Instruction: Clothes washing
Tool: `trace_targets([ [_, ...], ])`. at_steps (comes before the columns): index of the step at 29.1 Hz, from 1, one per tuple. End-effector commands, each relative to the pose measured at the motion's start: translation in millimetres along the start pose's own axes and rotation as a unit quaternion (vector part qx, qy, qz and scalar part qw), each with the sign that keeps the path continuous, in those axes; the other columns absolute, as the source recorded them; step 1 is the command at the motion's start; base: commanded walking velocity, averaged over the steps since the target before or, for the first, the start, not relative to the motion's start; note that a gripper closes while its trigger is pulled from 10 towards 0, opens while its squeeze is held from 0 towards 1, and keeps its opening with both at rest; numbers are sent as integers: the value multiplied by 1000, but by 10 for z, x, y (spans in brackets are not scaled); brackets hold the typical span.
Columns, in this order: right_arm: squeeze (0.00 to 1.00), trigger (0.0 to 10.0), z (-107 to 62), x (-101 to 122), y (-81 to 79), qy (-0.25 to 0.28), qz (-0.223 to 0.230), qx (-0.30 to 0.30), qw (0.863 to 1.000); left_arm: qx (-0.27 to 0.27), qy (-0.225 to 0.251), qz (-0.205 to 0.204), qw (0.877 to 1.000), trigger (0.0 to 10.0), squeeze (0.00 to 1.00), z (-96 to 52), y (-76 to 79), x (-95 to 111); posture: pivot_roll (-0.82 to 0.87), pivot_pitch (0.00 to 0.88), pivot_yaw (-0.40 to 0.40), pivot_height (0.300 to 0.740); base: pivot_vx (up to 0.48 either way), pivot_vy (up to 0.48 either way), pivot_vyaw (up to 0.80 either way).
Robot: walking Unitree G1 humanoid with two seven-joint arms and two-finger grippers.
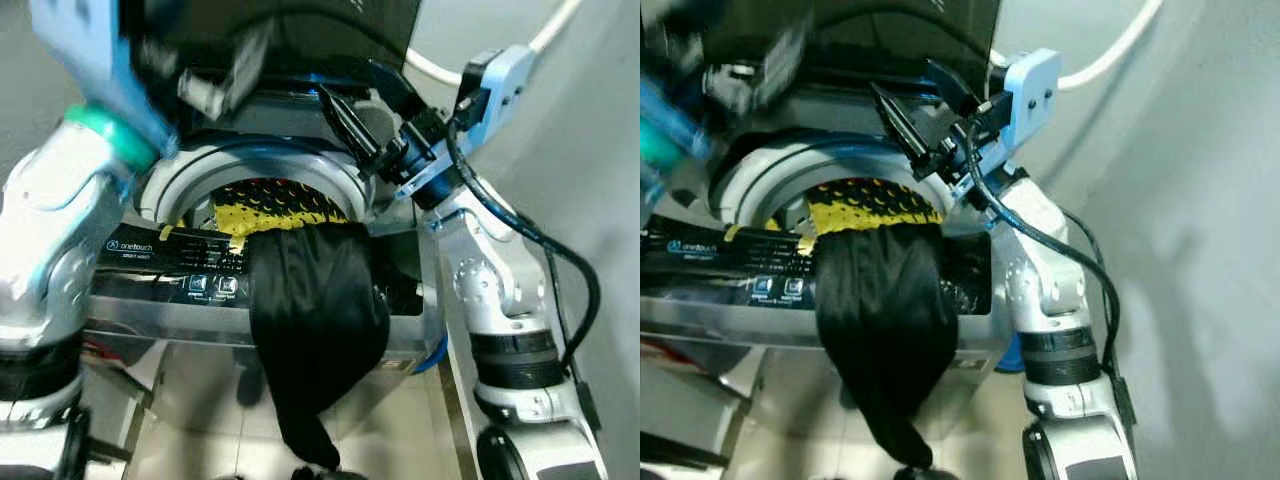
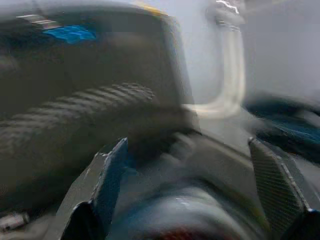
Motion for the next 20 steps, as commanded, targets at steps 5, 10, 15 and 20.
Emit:
trace_targets([
  [5,0,10000,19,-33,-38,-1,-1,5,1000,-105,-118,-22,987,10000,0,-265,305,-261,118,88,-20,740,0,0,0],
  [10,0,10000,29,-44,-43,-2,0,5,1000,-93,-220,-19,971,10000,0,-429,306,-520,118,89,-22,740,0,0,0],
  [15,0,10000,12,-89,-48,-10,1,6,1000,-64,-246,-39,966,10000,0,-453,231,-739,117,83,-31,740,0,0,0],
  [20,0,10000,45,-80,-40,-7,0,9,1000,-91,-255,-37,962,10000,0,-376,156,-879,108,77,-38,740,0,0,0],
])
Point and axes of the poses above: a point about 5 cm out from each wrist's last joint towards the gripper, its own z axis pointing out of the wrist towards the gripper, its own x axis along the axis of the wrist's last joint, y = z × x, the point moved 2 cm from there along z, pointing out of the wrist towards the gripper, and after that the axes turned 13 degrees about -z, right-handed, at the moved point
